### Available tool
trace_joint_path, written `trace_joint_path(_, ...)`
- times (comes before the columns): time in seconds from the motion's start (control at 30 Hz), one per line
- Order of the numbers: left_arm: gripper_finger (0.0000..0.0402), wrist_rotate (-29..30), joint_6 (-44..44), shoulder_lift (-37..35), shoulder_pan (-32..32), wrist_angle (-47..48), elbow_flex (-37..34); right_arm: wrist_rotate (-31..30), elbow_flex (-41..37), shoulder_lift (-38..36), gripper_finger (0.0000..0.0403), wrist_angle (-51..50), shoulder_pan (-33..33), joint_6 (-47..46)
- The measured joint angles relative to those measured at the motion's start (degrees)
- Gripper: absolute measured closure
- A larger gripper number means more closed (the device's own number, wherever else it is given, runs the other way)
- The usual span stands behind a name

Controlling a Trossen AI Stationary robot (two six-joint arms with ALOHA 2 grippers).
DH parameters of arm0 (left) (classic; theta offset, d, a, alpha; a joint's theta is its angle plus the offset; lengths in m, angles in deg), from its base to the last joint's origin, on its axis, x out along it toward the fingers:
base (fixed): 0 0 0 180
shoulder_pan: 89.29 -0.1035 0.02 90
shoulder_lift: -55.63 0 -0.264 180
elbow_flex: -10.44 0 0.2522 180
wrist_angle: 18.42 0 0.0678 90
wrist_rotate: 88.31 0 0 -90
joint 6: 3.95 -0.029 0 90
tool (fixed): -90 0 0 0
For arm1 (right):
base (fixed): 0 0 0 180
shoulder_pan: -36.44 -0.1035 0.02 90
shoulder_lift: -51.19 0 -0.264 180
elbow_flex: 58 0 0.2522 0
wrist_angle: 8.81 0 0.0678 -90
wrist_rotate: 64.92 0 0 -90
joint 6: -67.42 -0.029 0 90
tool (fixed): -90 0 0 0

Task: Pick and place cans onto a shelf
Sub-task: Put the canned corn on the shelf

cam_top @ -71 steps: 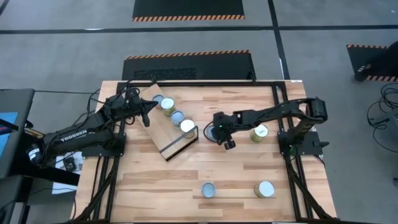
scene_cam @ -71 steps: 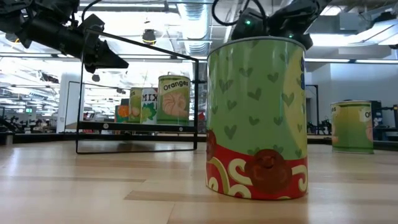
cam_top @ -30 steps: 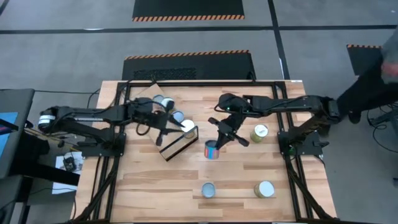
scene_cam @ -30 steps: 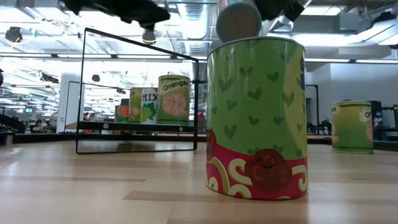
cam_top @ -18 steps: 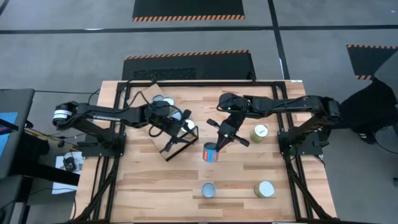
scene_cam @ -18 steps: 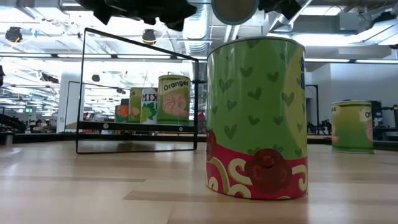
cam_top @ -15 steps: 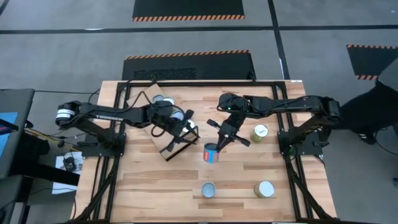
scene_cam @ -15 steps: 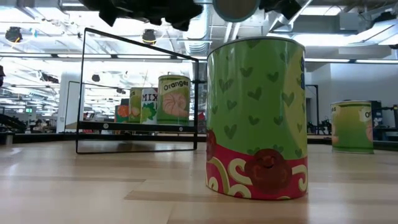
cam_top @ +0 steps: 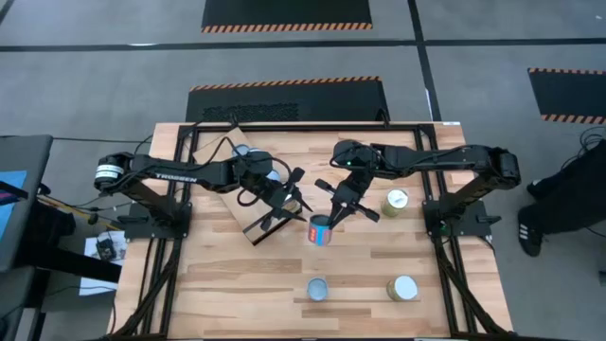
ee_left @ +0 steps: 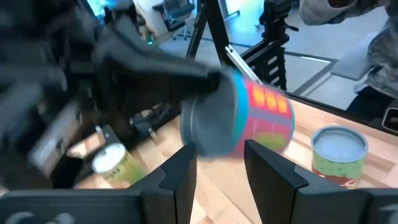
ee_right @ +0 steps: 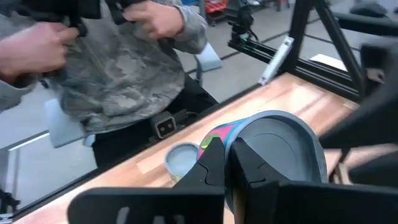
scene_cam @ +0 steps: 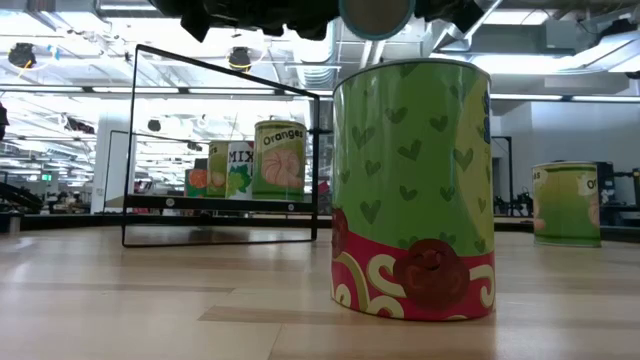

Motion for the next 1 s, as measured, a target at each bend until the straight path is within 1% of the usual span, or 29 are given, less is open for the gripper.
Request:
trace_joint_path(0.1,0.0276,0.0,-0.5,-0.1,0.2,0.0,0.0,-2.3,0.0,0.0,0.0393,0.0,0.3,-0.2)
trace_joint_path(0.37,0.0277,0.2,-1.7,-0.1,0.8,-0.2,0.0,-2.4,0.0,0.2,0.0393,0.7,0.3,-0.2)
trace_joint_path(0.43,0.0277,-0.1,-1.9,-0.1,1.1,0.1,0.0,-1.5,0.1,1.7,0.0393,2.2,0.3,-0.9)
trace_joint_path(0.5,0.0277,0.6,-2.0,0.0,1.4,0.1,0.0,-2.4,-0.1,2.2,0.0393,2.1,0.4,-1.9)
trace_joint_path(0.57,0.0277,0.2,-1.9,-0.2,1.4,0.5,0.0,-1.0,0.5,4.0,0.0393,3.2,0.6,-2.0)
trace_joint_path(0.6,0.0279,0.5,-1.5,-0.1,1.4,0.7,0.0,-1.3,0.6,4.4,0.0393,2.9,0.6,-2.0)
trace_joint_path(0.77,0.0298,0.8,-1.6,-0.2,1.4,2.7,0.0,-0.3,2.2,5.2,0.0393,1.7,0.9,-2.0)
trace_joint_path(1.0,0.0326,0.8,-2.5,-0.2,1.4,3.5,0.0,-0.6,2.6,5.3,0.0393,1.0,0.9,-2.1)
